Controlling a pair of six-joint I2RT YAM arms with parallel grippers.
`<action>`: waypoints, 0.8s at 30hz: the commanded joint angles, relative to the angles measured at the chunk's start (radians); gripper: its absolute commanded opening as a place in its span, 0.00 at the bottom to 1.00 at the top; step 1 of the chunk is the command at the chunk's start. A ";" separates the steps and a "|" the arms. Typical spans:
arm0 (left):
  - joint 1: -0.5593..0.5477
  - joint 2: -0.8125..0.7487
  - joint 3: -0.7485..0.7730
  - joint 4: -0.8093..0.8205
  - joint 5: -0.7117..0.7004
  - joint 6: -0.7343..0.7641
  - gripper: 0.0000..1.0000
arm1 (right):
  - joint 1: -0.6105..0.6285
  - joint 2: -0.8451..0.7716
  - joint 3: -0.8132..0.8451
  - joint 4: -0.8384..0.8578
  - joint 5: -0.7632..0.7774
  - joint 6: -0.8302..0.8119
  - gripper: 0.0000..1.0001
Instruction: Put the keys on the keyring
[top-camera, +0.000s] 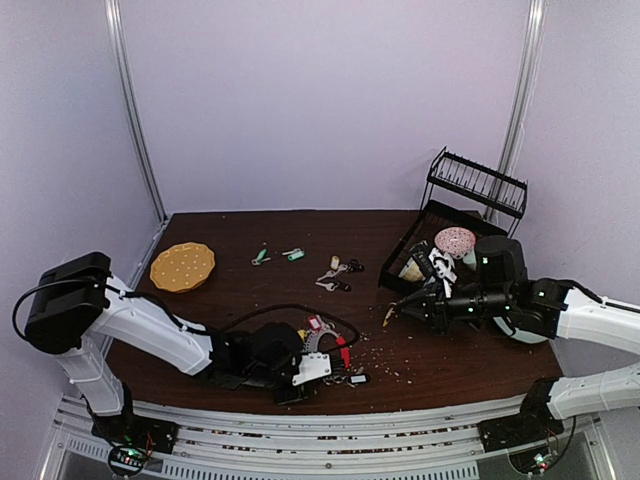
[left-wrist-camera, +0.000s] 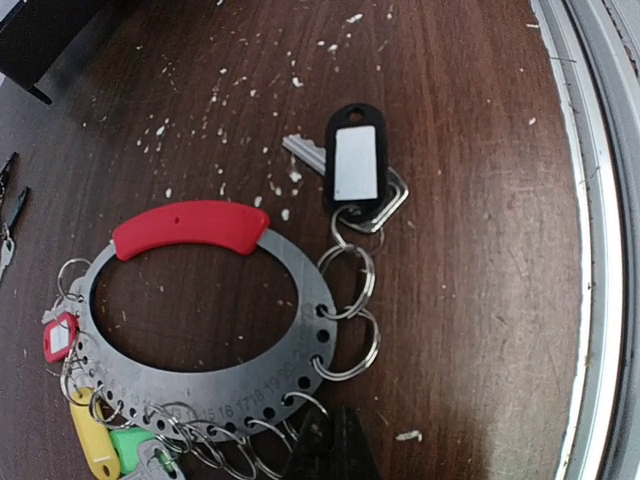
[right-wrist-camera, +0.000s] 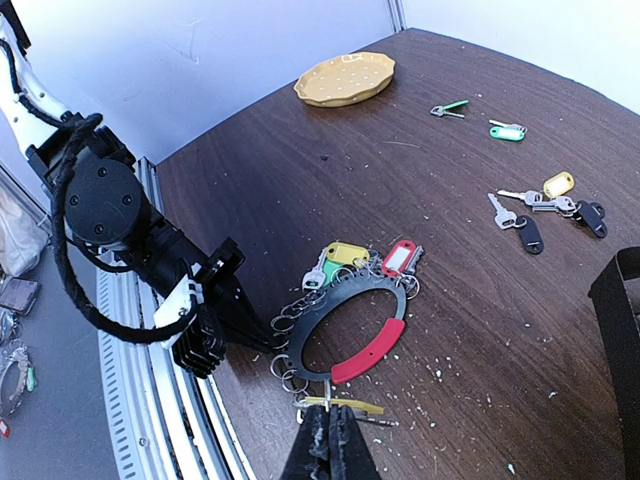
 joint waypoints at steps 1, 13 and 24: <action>-0.003 -0.015 0.015 -0.026 -0.044 -0.005 0.00 | -0.007 -0.006 -0.011 0.017 -0.004 0.007 0.00; -0.008 -0.220 0.172 -0.326 -0.159 0.230 0.00 | -0.007 0.034 0.013 0.014 -0.041 0.004 0.00; -0.025 -0.307 0.276 -0.413 0.015 0.403 0.00 | 0.059 0.081 0.065 -0.014 -0.143 0.011 0.00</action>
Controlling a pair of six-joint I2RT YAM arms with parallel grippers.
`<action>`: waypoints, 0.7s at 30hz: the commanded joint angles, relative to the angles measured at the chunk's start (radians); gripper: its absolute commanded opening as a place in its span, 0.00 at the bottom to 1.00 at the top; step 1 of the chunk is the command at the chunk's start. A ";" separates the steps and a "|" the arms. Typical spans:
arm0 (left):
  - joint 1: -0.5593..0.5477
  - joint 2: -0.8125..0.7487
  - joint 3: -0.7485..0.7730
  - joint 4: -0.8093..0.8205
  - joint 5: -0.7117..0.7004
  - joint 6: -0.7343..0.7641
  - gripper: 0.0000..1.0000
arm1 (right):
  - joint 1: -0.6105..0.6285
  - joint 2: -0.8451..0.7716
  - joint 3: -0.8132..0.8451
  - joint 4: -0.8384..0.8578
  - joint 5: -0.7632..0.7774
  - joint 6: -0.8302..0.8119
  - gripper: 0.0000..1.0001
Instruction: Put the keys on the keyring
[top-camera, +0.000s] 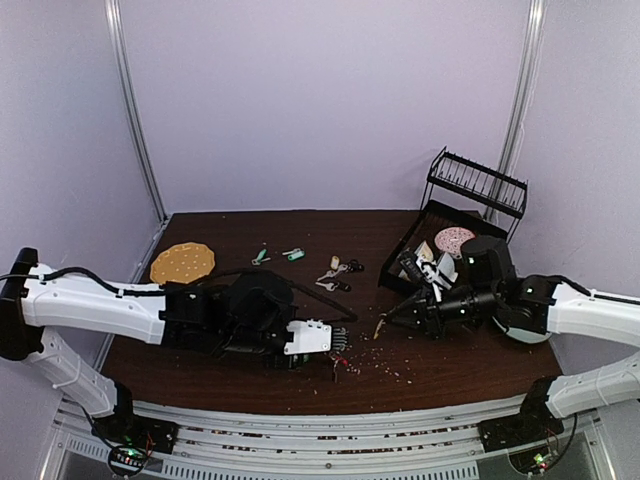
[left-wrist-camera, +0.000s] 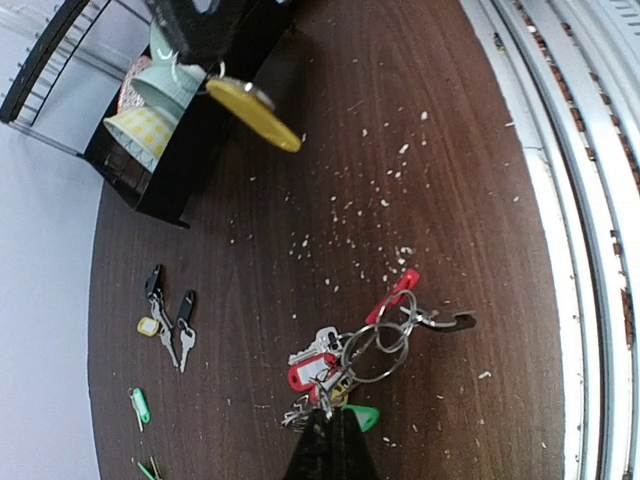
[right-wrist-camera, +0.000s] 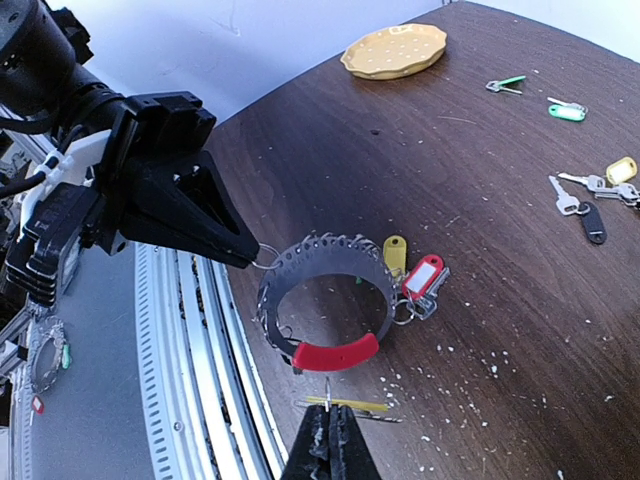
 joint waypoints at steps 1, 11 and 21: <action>-0.007 -0.047 0.030 0.007 0.142 0.098 0.00 | 0.046 0.001 0.042 -0.007 -0.037 -0.007 0.00; -0.007 -0.061 -0.103 0.327 0.089 0.144 0.00 | 0.117 0.124 0.141 -0.054 -0.121 0.013 0.00; 0.091 0.077 -0.126 0.655 -0.211 0.114 0.00 | 0.099 0.058 0.183 -0.199 0.047 0.026 0.00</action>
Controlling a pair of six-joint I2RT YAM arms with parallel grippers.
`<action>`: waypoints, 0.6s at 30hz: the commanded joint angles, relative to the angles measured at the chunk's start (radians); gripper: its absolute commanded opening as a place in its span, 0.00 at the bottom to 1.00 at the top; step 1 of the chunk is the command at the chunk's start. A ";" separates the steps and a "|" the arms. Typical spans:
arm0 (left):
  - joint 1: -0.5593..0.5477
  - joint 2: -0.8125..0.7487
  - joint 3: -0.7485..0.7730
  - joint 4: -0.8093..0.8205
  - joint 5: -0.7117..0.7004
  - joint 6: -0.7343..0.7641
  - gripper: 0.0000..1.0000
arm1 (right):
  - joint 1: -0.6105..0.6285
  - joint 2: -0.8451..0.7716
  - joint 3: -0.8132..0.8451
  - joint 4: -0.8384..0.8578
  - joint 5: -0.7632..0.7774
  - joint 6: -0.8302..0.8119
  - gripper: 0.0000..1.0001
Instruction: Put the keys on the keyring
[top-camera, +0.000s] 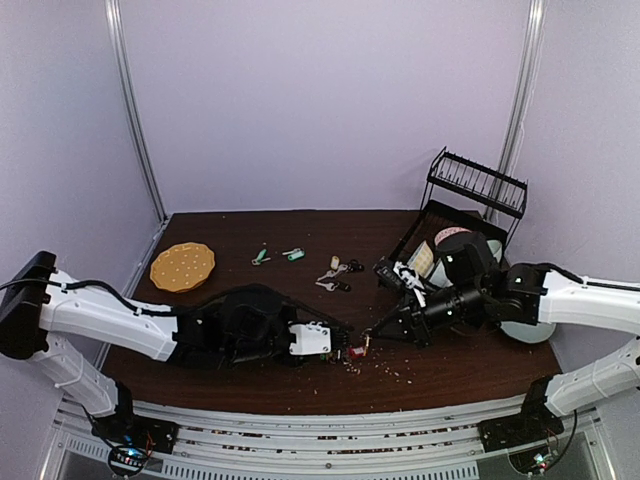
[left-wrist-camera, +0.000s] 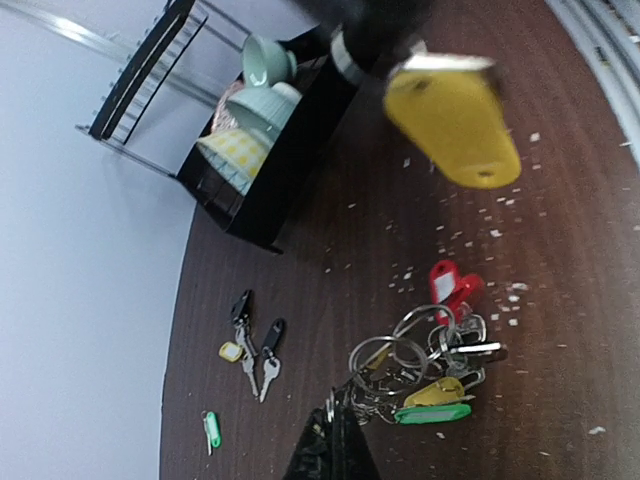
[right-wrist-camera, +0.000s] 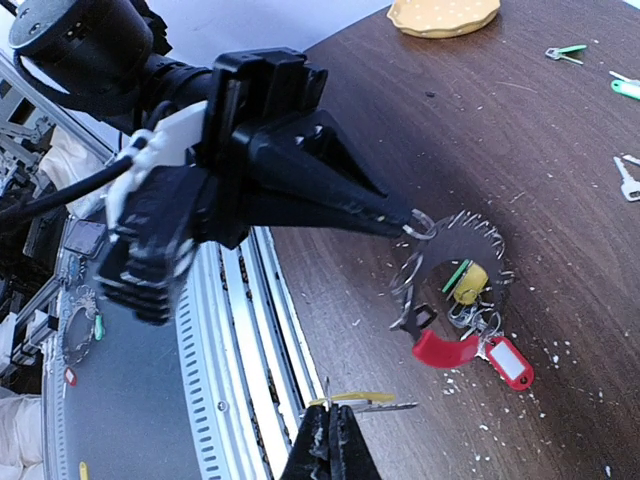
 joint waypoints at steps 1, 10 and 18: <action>0.089 0.063 0.080 0.193 -0.153 -0.041 0.00 | -0.017 -0.044 0.045 -0.055 0.079 0.021 0.00; 0.072 0.174 0.069 0.043 -0.028 -0.377 0.00 | -0.033 -0.039 -0.103 0.097 0.111 0.151 0.00; 0.034 0.345 0.100 -0.081 0.245 -0.503 0.00 | -0.041 -0.001 -0.171 0.149 0.131 0.210 0.00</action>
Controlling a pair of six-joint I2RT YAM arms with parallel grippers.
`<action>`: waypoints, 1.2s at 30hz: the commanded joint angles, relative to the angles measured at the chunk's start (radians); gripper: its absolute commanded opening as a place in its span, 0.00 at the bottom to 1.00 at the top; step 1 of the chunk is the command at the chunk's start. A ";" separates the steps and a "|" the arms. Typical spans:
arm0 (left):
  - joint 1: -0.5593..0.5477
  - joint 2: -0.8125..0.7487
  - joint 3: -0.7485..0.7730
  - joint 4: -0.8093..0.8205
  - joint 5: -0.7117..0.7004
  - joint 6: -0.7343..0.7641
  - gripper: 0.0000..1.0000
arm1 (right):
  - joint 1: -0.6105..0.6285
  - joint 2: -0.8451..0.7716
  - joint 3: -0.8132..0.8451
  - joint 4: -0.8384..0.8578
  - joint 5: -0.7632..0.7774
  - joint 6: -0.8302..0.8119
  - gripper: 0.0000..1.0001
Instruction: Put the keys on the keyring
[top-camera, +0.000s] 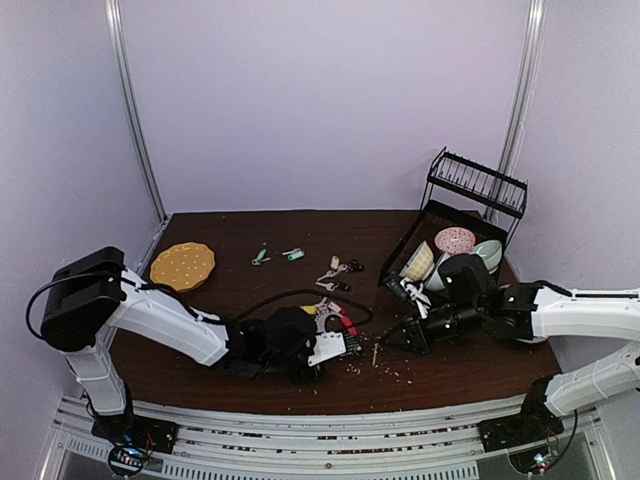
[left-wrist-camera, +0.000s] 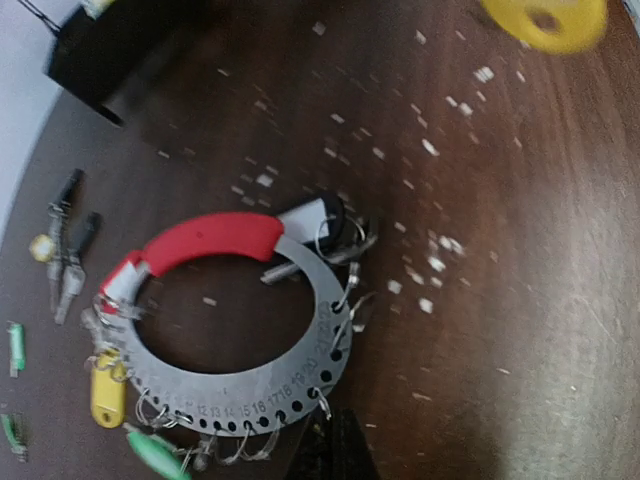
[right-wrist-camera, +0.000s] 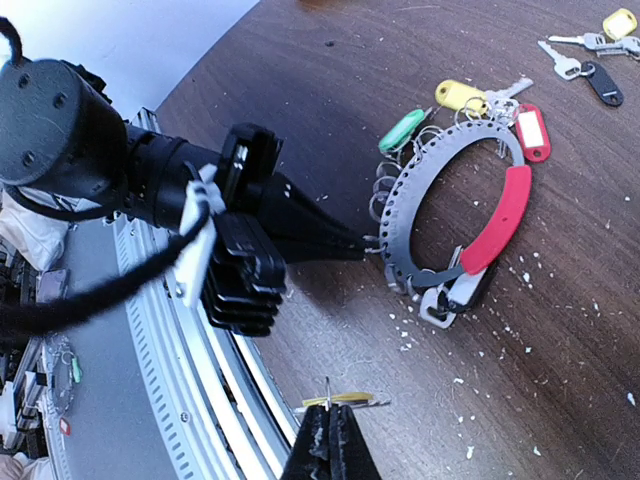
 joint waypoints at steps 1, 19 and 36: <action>0.001 0.036 0.047 -0.101 0.277 -0.094 0.02 | -0.006 -0.004 -0.013 0.034 0.026 0.038 0.00; 0.277 0.146 0.471 -0.775 0.619 0.428 0.72 | -0.072 -0.090 -0.057 -0.009 0.035 0.017 0.00; 0.210 0.296 0.539 -0.757 0.618 0.546 0.74 | -0.092 -0.095 -0.104 0.040 0.011 0.033 0.00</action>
